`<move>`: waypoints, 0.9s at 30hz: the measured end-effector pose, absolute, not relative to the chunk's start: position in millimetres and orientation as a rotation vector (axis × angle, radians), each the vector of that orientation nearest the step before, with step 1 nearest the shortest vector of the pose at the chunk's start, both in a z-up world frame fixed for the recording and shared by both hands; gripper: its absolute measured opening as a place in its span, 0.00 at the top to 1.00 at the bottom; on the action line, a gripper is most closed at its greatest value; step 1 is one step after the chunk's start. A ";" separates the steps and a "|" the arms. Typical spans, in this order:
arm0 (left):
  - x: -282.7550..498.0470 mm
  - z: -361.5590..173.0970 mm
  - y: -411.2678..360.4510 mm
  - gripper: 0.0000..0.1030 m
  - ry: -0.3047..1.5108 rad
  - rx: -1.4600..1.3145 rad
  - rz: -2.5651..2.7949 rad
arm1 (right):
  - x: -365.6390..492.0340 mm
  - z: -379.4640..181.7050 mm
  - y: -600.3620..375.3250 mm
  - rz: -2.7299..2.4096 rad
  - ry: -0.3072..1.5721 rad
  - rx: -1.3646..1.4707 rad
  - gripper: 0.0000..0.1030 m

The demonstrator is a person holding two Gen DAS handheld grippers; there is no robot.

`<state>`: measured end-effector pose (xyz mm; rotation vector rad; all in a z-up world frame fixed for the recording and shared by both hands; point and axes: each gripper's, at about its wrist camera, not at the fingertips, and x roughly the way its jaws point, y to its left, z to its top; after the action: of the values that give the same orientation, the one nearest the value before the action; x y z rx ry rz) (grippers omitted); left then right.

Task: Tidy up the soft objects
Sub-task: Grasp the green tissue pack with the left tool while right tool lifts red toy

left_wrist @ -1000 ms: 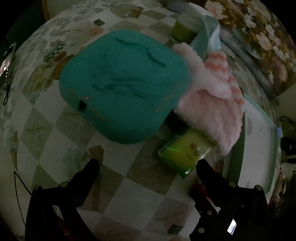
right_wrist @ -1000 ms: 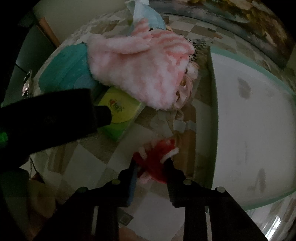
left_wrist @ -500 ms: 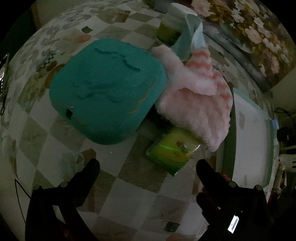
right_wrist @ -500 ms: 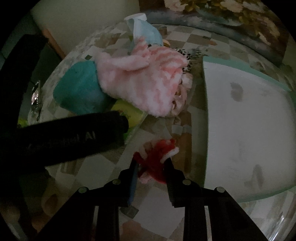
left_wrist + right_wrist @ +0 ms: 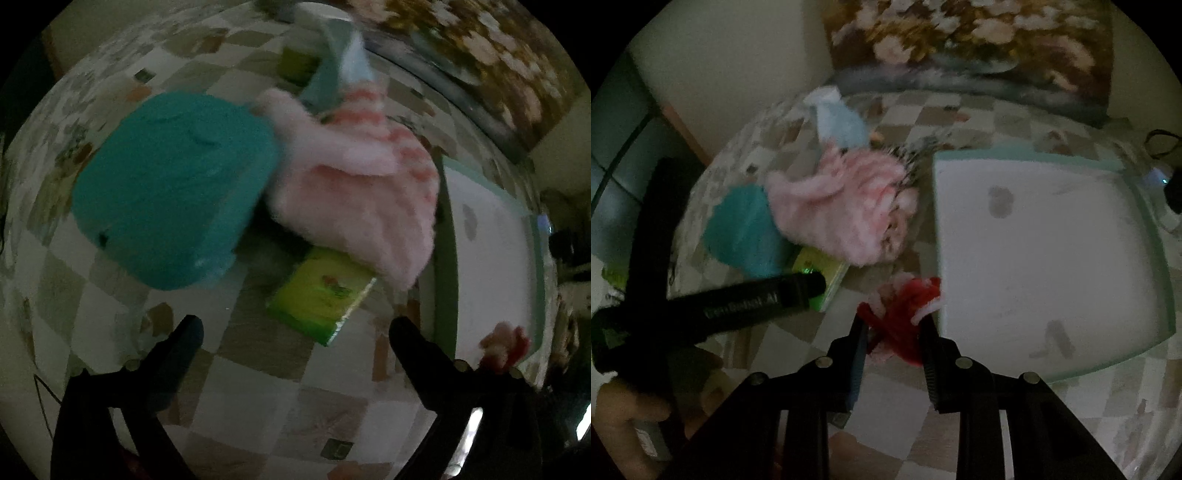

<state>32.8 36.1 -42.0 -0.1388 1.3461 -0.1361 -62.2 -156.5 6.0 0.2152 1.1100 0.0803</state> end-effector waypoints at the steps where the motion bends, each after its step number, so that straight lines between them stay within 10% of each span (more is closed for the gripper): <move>1: 31.9 -40.7 31.3 0.06 1.345 -0.116 -0.139 | -63.5 7.9 -159.7 0.073 1.104 0.227 0.71; 27: 18.1 -32.5 -56.3 0.45 1.275 0.224 -0.147 | -59.6 3.8 -173.9 0.019 1.115 0.288 0.71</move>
<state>18.1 -56.3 -32.5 0.2239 1.2753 -0.1472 -59.6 -173.9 3.8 0.2881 1.1148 0.0192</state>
